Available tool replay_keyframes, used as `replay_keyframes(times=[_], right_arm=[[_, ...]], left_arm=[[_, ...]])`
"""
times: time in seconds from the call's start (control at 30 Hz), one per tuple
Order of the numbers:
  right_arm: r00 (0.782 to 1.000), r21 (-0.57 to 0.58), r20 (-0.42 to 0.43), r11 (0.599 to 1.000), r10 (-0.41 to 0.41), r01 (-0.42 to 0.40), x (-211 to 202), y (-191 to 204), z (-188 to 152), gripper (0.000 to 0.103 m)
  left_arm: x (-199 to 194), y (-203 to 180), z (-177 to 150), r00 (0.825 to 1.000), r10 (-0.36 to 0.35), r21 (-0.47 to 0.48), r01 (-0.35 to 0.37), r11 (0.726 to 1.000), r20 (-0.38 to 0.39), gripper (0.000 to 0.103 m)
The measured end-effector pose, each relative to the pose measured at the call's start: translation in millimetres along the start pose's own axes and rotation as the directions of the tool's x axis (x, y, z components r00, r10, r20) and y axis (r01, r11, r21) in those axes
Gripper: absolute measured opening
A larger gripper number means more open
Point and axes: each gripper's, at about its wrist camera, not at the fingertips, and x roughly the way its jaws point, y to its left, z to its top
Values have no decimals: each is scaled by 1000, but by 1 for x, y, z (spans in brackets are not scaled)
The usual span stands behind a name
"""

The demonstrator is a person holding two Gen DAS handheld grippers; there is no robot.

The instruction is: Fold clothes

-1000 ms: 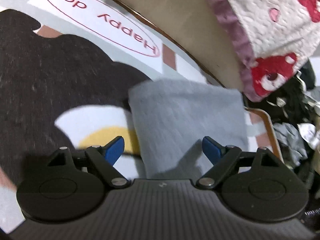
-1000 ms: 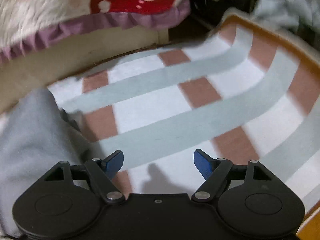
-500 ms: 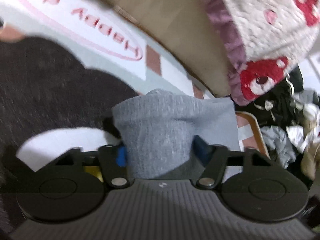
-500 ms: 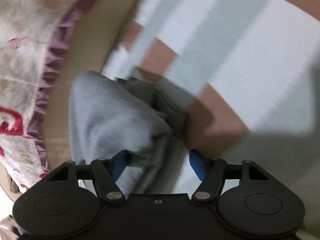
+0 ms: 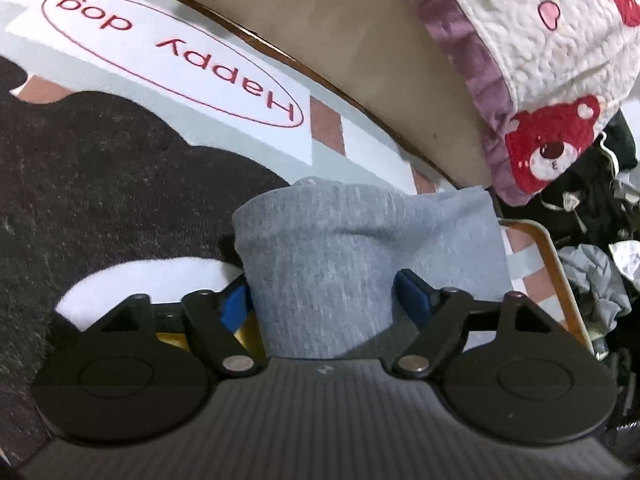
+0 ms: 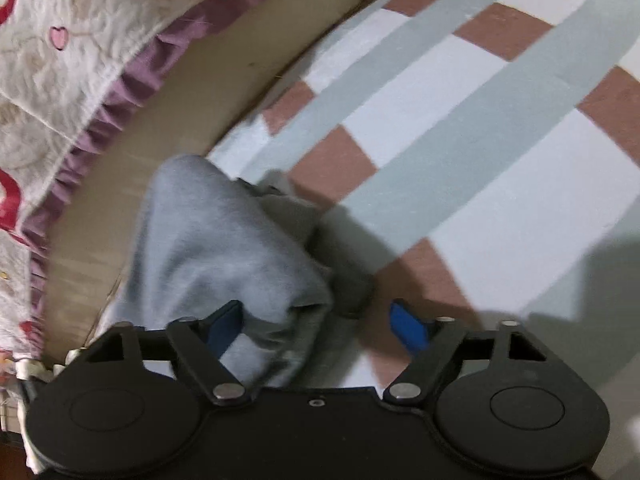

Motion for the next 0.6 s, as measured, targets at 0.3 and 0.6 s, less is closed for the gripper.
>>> replay_keyframes(times=[0.3,0.6], right_arm=[[950,-48,48,950,310,-308,45,6,0,89],[923,-377,154,884,353,-275,16,50,5,63]], left_arm=[[24,-12,8,999,-48,-20,47,999,-10,93],[-24,-65,-17,982,77,214,-114,970,174,47]])
